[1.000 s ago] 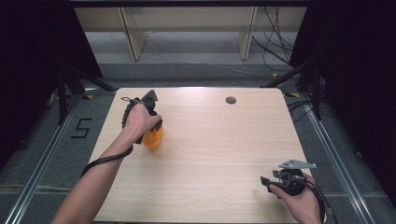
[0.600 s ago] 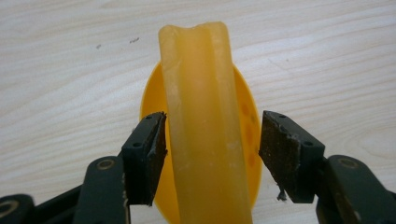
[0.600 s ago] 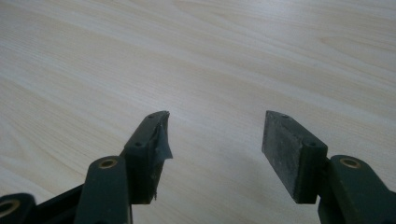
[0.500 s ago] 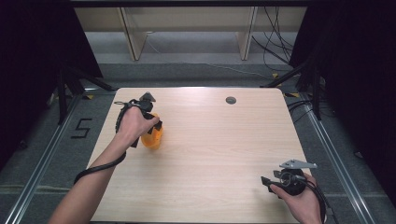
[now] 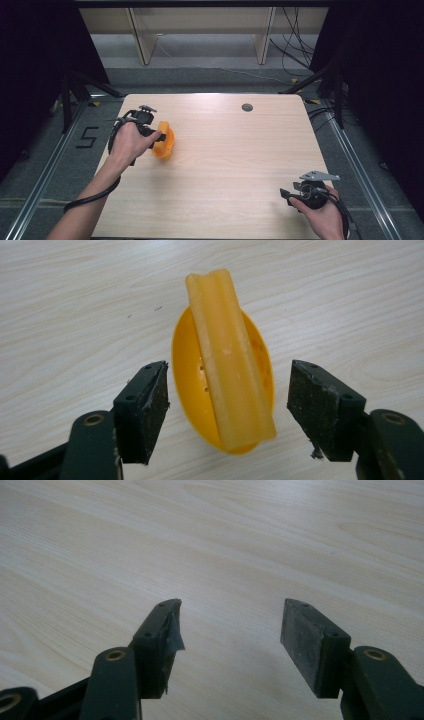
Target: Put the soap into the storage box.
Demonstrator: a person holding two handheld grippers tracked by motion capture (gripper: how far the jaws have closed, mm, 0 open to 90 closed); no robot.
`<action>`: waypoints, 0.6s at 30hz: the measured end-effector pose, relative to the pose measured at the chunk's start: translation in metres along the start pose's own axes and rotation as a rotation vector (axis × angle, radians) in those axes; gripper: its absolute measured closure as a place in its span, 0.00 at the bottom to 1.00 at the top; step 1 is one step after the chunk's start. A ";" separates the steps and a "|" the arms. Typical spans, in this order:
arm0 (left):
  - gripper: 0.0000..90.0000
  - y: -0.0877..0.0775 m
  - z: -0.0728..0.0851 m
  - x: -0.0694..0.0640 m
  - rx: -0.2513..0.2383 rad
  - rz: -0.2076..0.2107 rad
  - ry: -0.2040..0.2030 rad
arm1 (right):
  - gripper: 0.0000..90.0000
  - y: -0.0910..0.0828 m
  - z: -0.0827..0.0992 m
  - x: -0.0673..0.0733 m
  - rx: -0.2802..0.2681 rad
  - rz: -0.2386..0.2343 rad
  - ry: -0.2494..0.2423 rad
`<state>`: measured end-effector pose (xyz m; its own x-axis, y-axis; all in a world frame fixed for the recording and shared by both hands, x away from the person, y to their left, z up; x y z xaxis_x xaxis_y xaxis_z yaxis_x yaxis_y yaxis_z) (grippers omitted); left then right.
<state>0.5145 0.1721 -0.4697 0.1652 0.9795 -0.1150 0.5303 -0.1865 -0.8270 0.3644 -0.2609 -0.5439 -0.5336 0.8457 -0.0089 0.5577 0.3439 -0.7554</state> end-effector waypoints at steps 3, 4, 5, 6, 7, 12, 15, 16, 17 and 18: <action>0.36 -0.008 0.008 0.002 -0.030 0.019 0.008 | 0.46 0.002 -0.003 -0.001 -0.024 0.001 -0.027; 0.36 -0.011 0.011 0.002 -0.038 0.032 0.008 | 0.46 0.000 -0.001 0.001 -0.002 0.003 0.002; 0.36 -0.013 0.013 0.004 -0.050 0.034 0.008 | 0.46 0.001 0.000 -0.001 -0.006 0.009 -0.021; 0.36 -0.015 0.015 0.005 -0.065 0.039 0.008 | 0.46 0.000 -0.001 0.000 -0.003 0.006 -0.003; 0.36 -0.017 0.019 0.005 -0.069 0.044 0.007 | 0.46 0.001 -0.001 -0.001 -0.010 0.010 -0.014; 0.36 -0.022 0.034 0.010 -0.105 0.060 0.019 | 0.46 0.000 -0.003 -0.002 -0.025 0.014 -0.025; 0.36 -0.026 0.045 0.011 -0.116 0.066 0.024 | 0.46 -0.001 -0.003 -0.002 -0.020 0.016 -0.023; 0.37 -0.026 0.048 0.011 -0.143 0.070 0.021 | 0.46 0.000 -0.003 -0.002 -0.021 0.013 -0.026; 0.37 -0.027 0.053 0.012 -0.136 0.070 0.029 | 0.46 0.000 -0.003 -0.002 -0.027 0.011 -0.033; 0.37 -0.027 0.056 0.013 -0.137 0.072 0.031 | 0.46 0.000 -0.004 -0.001 -0.030 0.013 -0.026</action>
<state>0.4554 0.1942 -0.4796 0.2317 0.9608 -0.1523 0.6241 -0.2669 -0.7343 0.3680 -0.2603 -0.5413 -0.5422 0.8395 -0.0363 0.5834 0.3449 -0.7353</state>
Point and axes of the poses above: each handheld gripper's, and its own axes: y roughly forward along the jaws, z roughly out of its underside, x roughly to its left, the point moved 10 cm from there along y, roughly forward along the jaws, and after that the axes turned 11 degrees about -y, right-handed, at the moved point
